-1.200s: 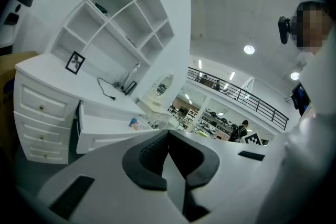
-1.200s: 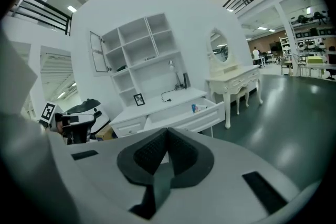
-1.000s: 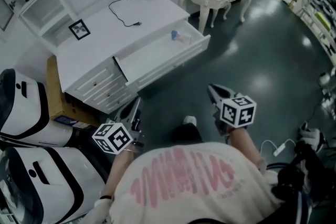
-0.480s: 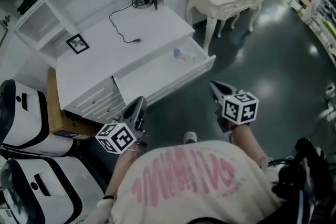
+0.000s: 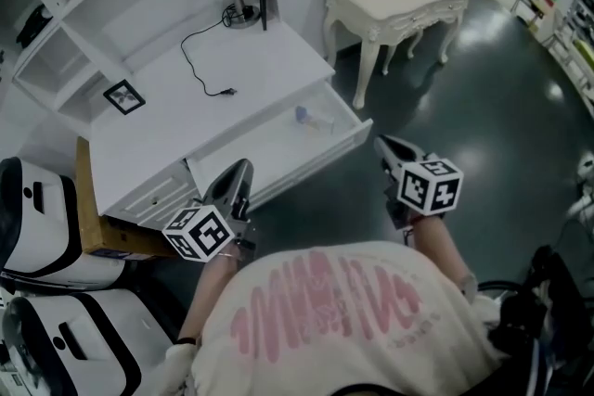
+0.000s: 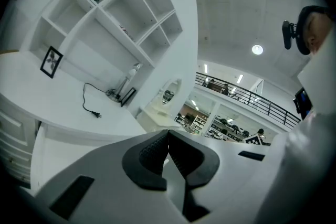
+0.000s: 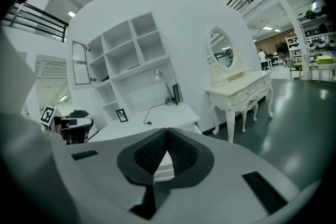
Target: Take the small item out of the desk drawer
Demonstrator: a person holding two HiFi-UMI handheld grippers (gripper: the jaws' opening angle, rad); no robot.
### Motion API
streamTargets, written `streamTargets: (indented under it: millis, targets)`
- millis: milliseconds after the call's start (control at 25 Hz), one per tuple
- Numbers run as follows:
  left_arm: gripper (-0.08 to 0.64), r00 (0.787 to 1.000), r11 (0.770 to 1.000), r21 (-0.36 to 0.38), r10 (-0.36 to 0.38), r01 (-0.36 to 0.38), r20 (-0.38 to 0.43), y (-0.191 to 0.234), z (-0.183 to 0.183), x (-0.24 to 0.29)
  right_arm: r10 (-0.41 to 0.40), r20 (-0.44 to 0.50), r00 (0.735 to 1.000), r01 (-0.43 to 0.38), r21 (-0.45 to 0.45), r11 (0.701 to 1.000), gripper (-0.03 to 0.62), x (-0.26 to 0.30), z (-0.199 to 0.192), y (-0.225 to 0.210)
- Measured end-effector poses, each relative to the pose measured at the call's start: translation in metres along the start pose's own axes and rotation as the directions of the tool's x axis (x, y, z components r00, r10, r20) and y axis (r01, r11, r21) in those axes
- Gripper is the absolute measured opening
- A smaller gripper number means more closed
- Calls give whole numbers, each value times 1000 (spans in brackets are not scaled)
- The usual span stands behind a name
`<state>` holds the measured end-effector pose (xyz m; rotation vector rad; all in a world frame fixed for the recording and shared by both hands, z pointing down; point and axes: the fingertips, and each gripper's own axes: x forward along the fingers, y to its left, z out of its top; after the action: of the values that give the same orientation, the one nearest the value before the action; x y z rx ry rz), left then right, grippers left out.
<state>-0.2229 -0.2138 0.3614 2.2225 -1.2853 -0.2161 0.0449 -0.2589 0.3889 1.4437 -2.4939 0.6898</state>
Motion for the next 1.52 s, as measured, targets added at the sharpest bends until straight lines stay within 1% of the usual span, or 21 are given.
streamTargets:
  millis: [160,280,360,400,480,600,680,760,800,880,960,1040,1160,1240,1320,1360,1440,1480,1520]
  targets:
    - [29,1000,1000,3,-6,6,-1,2,0,32,-15,15,1000,15,2,1000,17,6,12,-29]
    - [31,999,999,-4,-38,38,21,2,2,53,-45,21,999,45,11,999,16,6,14,-50]
    - [31,998,998,18,-56,56,21,-1,4,67,-60,23,998,59,37,998,15,5,13,-63]
    - [31,998,998,29,-56,56,9,-1,3,73,-66,22,998,64,55,996,17,4,12,-69]
    - [31,998,997,49,-51,53,-48,1,-4,85,-82,18,997,80,91,993,16,2,5,-78]
    - [34,986,994,85,-57,71,-158,8,-20,106,-102,6,995,101,138,985,17,1,-9,-90]
    - [35,976,991,95,-69,90,-206,13,-29,122,-118,-6,993,118,163,980,17,2,-19,-99]
    - [41,968,990,96,-78,104,-238,18,-37,139,-135,-20,991,136,185,973,15,4,-28,-112]
    - [53,964,989,93,-85,111,-252,21,-42,148,-146,-24,989,148,197,969,17,6,-30,-118]
    - [107,952,987,80,-110,138,-287,24,-50,166,-166,-29,986,168,226,959,17,9,-33,-129]
    - [140,931,982,72,-140,174,-336,26,-60,186,-185,-33,982,187,255,949,17,10,-31,-139]
    - [157,908,976,89,-148,198,-392,32,-70,207,-206,-41,978,209,264,941,17,10,-29,-150]
    - [188,870,961,164,-123,225,-477,43,-80,234,-243,-58,968,250,267,931,17,12,-27,-168]
    - [206,840,942,222,-100,253,-534,51,-88,248,-263,-71,962,272,290,917,17,16,-31,-181]
    - [218,798,917,266,-84,295,-597,57,-99,260,-267,-83,960,279,321,905,17,21,-35,-192]
    - [219,770,903,281,-79,324,-634,59,-105,265,-265,-88,960,279,333,901,17,25,-36,-196]
    - [218,705,871,303,-68,387,-706,64,-118,273,-265,-100,959,283,345,895,17,32,-38,-204]
    - [218,677,851,321,-54,416,-734,66,-123,277,-266,-106,958,286,347,893,17,35,-38,-207]
    - [218,654,826,348,-32,443,-755,69,-127,282,-267,-110,957,289,349,891,17,38,-38,-210]
